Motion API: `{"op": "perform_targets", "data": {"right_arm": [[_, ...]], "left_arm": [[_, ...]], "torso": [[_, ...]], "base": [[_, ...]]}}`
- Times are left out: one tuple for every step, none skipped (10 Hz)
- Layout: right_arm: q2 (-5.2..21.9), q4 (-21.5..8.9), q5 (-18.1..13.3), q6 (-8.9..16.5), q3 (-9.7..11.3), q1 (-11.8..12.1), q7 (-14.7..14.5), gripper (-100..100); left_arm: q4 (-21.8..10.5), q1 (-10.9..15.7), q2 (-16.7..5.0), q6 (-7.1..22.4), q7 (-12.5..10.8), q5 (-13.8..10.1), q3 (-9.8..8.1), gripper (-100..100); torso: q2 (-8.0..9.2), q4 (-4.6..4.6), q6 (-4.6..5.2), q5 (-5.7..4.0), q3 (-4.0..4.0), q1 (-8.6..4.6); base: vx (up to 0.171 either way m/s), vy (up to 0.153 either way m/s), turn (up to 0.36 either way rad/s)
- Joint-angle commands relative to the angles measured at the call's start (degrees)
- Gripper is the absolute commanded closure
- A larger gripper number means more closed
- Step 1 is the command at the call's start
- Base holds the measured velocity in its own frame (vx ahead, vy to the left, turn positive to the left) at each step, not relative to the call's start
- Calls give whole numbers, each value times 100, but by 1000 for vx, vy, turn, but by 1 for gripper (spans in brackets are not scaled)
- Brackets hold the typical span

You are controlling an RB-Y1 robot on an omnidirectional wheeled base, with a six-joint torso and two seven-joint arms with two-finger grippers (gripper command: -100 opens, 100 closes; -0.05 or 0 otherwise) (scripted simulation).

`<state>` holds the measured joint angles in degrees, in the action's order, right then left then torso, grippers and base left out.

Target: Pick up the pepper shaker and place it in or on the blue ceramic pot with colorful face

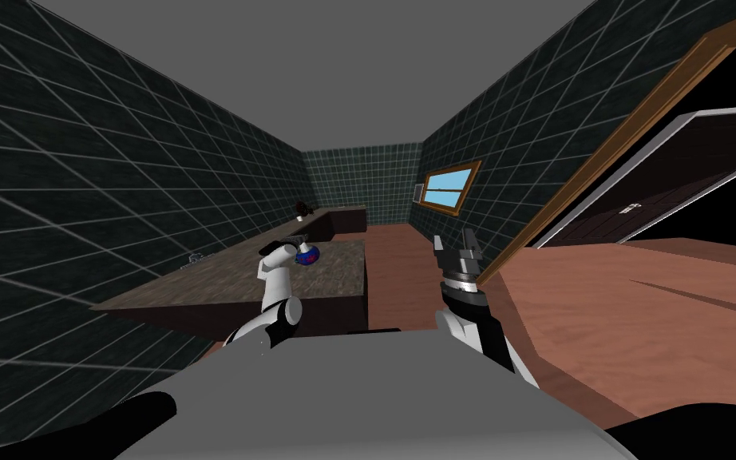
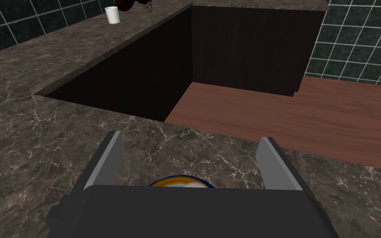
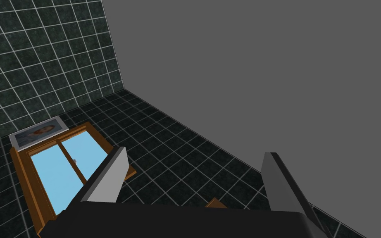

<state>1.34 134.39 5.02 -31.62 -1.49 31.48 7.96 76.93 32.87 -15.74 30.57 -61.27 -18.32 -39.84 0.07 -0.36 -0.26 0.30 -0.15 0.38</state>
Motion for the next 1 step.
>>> {"op": "perform_targets", "data": {"right_arm": [[0,0,0,0,0,0,0,0]], "left_arm": [[0,0,0,0,0,0,0,0]], "torso": [[0,0,0,0,0,0]], "base": [[0,0,0]]}}
